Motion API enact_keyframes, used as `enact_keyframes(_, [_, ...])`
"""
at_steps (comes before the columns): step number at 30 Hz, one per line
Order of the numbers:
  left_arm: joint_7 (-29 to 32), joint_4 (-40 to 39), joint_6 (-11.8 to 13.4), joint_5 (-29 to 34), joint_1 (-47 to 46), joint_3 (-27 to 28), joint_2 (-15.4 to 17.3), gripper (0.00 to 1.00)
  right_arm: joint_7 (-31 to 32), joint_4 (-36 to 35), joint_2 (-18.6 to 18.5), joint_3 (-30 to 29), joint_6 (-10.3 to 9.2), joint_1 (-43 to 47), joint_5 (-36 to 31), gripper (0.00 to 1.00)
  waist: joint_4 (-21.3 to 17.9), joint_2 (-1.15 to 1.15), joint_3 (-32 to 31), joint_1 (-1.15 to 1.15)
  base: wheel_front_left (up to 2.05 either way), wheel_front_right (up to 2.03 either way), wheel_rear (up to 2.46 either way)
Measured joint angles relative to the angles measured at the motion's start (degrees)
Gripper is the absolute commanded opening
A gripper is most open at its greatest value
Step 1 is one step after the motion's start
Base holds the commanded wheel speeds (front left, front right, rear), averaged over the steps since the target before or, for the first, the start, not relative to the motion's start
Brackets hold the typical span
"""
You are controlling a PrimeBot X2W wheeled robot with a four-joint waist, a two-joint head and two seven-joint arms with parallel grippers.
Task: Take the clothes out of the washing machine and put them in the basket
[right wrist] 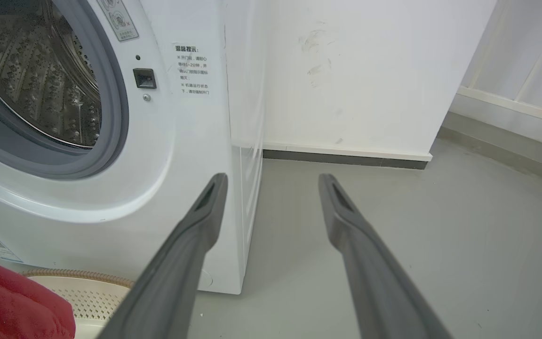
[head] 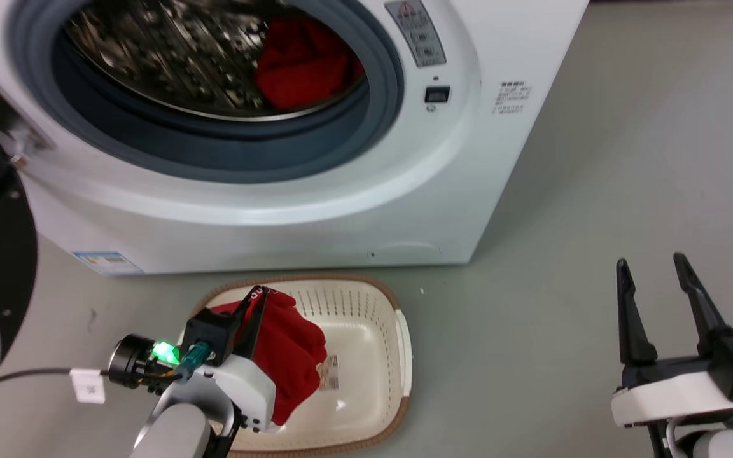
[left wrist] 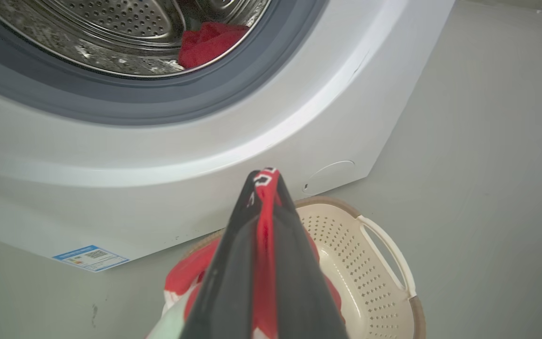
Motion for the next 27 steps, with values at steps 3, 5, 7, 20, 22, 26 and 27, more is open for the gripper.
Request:
enact_keyframes(3, [-1.33, 6.94, 0.0, 0.68, -3.63, -0.42, -1.01, 0.0, 0.0, -0.74, 0.0, -0.11, 0.0, -1.44, -0.4, 1.0, -0.68, 0.0, 3.42, 0.0, 0.0, 0.0, 0.0])
enact_keyframes(5, [-2.1, 11.2, -0.14, 0.82, -6.06, -0.63, -1.69, 0.0, 0.0, -1.25, -0.02, -0.37, 0.0, -2.58, -0.45, 1.0, -1.18, 0.0, 5.78, 0.0, 0.0, 0.0, 0.0])
enact_keyframes(7, [-2.79, 15.56, -0.54, 1.31, -8.57, -1.1, -2.33, 0.0, 0.01, -1.68, -0.02, -0.49, 0.0, -3.43, -0.45, 1.0, -1.77, 0.0, 8.18, 0.0, 0.0, 0.0, 0.0])
enact_keyframes(20, [-4.53, 39.68, -1.48, 2.25, -23.9, -1.72, -4.13, 0.0, 0.01, -2.64, -0.01, -0.82, 0.0, -6.7, 1.1, 1.0, -6.3, 0.0, 21.02, 0.0, 0.0, 0.0, 0.0])
enact_keyframes(22, [-4.71, 42.34, -1.48, 2.15, -25.51, -1.64, -4.28, 0.0, 0.0, -3.07, -0.01, -0.63, 0.0, -6.72, 1.09, 1.0, -6.84, 0.0, 22.43, 0.0, 0.0, 0.0, 0.0])
enact_keyframes(26, [-4.89, 46.53, -1.31, 1.68, -28.12, -1.35, -4.17, 0.0, 0.01, -3.37, -0.01, -0.48, 0.0, -7.25, 1.63, 1.0, -7.97, 0.0, 24.85, 0.0, 0.0, 0.0, 0.0])
enact_keyframes(27, [-4.94, 47.43, -1.3, 1.55, -28.42, -1.29, -4.19, 0.0, 0.0, -3.32, 0.0, -0.53, 0.0, -7.48, 1.66, 1.0, -8.28, 0.0, 25.28, 0.0, 0.0, 0.0, 0.0])
